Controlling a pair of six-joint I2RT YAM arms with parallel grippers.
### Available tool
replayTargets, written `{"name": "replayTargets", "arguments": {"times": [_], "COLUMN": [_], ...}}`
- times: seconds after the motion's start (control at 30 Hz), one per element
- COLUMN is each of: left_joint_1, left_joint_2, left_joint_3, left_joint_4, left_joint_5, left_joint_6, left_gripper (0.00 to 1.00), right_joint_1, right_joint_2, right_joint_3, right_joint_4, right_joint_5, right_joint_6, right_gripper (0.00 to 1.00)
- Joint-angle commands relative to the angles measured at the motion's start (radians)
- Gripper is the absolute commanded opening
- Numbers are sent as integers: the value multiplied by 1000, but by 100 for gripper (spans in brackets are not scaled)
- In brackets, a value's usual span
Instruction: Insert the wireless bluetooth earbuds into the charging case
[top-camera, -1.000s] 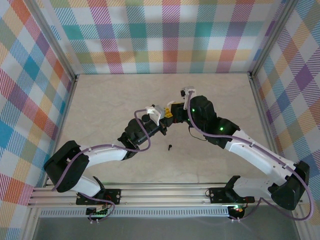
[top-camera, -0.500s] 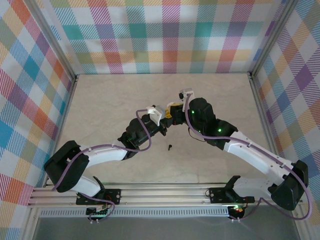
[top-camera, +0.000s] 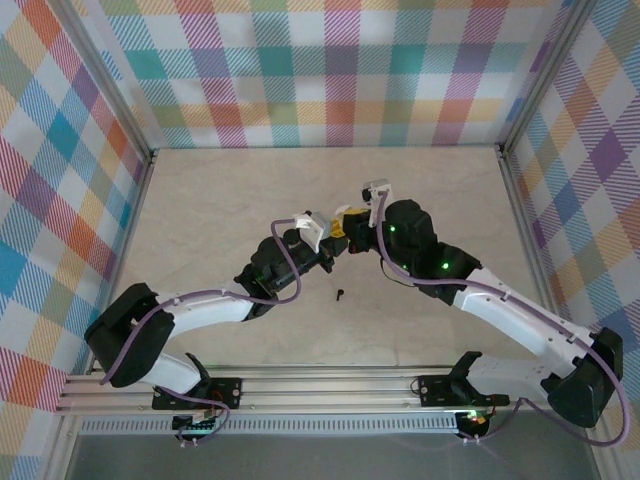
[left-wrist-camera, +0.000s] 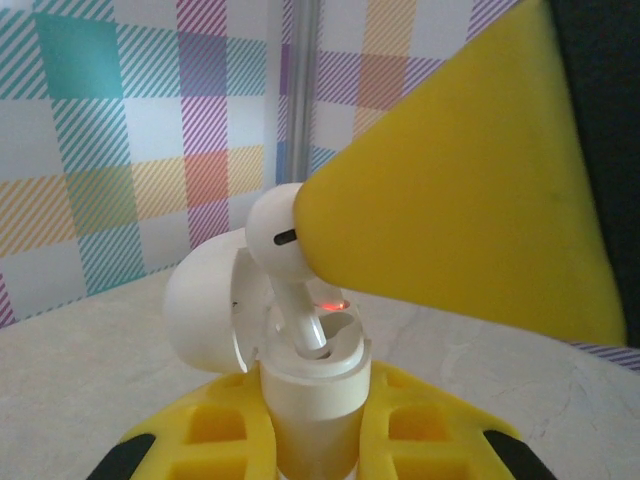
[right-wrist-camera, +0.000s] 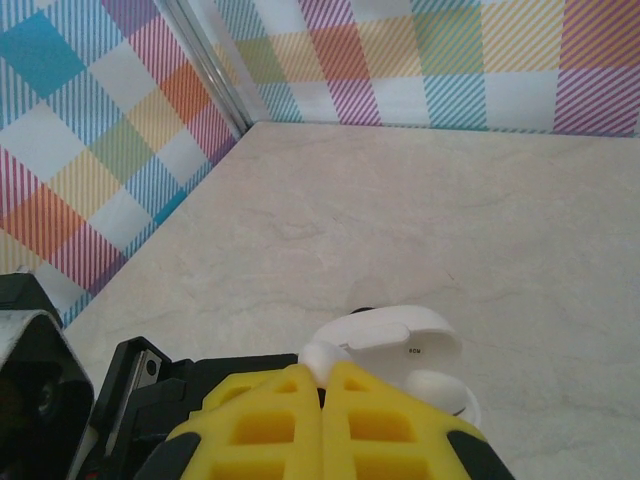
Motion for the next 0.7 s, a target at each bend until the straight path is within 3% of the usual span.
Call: {"name": "replayTargets", "arguments": {"times": [0.0, 0.27, 0.67], "left_joint_1": [-15, -15, -16], "left_joint_2": [-56, -98, -120], "left_joint_3": [13, 1, -25], "left_joint_4": [116, 70, 60], "left_joint_5": [32, 98, 68], "left_joint_6": [27, 59, 96], "left_gripper": [0, 0, 0], "right_joint_1": [6, -4, -5], "right_joint_2": [-4, 2, -42], "right_joint_3": [11, 80, 95], "right_joint_4": [-94, -166, -127], "right_joint_5": [-81, -150, -204], "right_joint_6": [-33, -65, -54], "right_gripper": [0, 0, 0]}}
